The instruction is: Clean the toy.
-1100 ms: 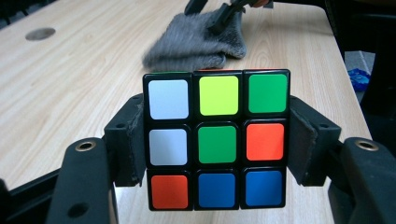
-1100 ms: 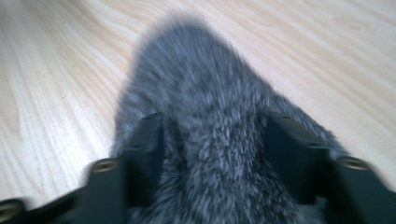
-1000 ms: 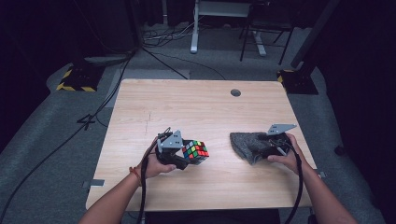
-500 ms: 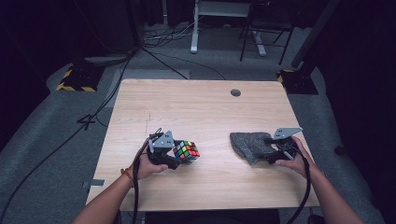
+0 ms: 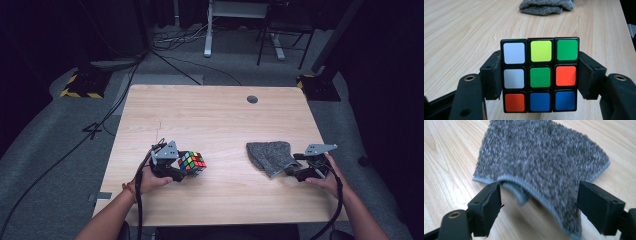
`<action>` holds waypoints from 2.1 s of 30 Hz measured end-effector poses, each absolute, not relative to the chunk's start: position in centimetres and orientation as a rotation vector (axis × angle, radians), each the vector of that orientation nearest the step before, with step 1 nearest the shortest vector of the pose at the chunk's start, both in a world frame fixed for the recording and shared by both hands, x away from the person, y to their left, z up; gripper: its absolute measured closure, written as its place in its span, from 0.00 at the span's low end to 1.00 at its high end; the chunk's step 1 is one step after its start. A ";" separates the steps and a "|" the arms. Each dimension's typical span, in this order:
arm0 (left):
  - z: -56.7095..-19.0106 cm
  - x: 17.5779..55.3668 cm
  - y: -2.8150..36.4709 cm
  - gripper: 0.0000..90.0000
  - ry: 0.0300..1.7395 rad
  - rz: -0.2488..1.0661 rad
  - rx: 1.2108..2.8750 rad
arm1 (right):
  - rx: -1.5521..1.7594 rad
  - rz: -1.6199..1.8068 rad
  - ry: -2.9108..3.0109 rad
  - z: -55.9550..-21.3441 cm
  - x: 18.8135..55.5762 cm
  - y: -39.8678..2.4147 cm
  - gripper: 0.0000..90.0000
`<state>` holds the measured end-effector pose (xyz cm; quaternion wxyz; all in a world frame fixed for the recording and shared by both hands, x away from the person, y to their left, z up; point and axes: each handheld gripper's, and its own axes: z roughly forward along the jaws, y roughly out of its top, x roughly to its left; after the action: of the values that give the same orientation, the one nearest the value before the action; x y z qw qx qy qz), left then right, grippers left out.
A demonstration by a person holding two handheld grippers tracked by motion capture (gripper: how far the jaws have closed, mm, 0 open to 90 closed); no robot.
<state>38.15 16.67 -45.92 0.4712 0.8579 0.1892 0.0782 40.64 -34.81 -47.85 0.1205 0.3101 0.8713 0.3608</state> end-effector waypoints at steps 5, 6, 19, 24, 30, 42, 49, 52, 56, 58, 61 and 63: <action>-46.3 38.1 17.4 0.38 0.482 0.183 2.085 | 0.919 1.055 2.533 -48.5 40.0 -35.1 0.22; -46.4 38.0 17.5 0.38 0.488 0.181 2.082 | 0.917 1.058 2.523 -48.6 39.9 -35.2 0.22; -47.5 38.0 18.1 0.38 0.522 0.143 2.084 | 0.963 1.072 2.470 -50.0 39.3 -36.0 0.22; -47.8 38.0 18.2 0.38 0.529 0.131 2.086 | 0.980 1.079 2.443 -50.3 39.1 -36.3 0.22; -48.2 37.7 18.5 0.38 0.540 0.154 2.098 | 0.995 1.070 2.425 -50.3 38.9 -36.4 0.22; -49.8 37.1 18.3 0.37 0.510 0.189 2.181 | 0.997 1.070 2.426 -50.3 39.0 -36.3 0.21; -50.0 37.0 18.0 0.38 0.513 0.176 2.201 | 0.999 1.065 2.425 -50.3 39.0 -36.3 0.20; -50.0 37.1 17.9 0.38 0.515 0.188 2.203 | 0.998 1.069 2.426 -50.3 39.0 -36.3 0.20; -50.0 37.2 17.8 0.38 0.517 0.186 2.203 | 0.996 1.070 2.427 -50.3 39.1 -36.3 0.20; -50.0 37.2 17.8 0.38 0.517 0.194 2.206 | 0.996 1.070 2.426 -50.3 39.1 -36.3 0.20; -50.0 37.2 17.7 0.38 0.516 0.190 2.210 | 0.995 1.070 2.427 -50.4 39.1 -36.3 0.20; -50.0 37.3 17.7 0.38 0.516 0.189 2.220 | 0.993 1.071 2.427 -50.4 39.1 -36.3 0.20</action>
<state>37.31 17.70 -50.05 0.4146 0.8833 0.2053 0.0753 39.09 -36.32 -50.36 0.1539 0.3463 0.8467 0.3735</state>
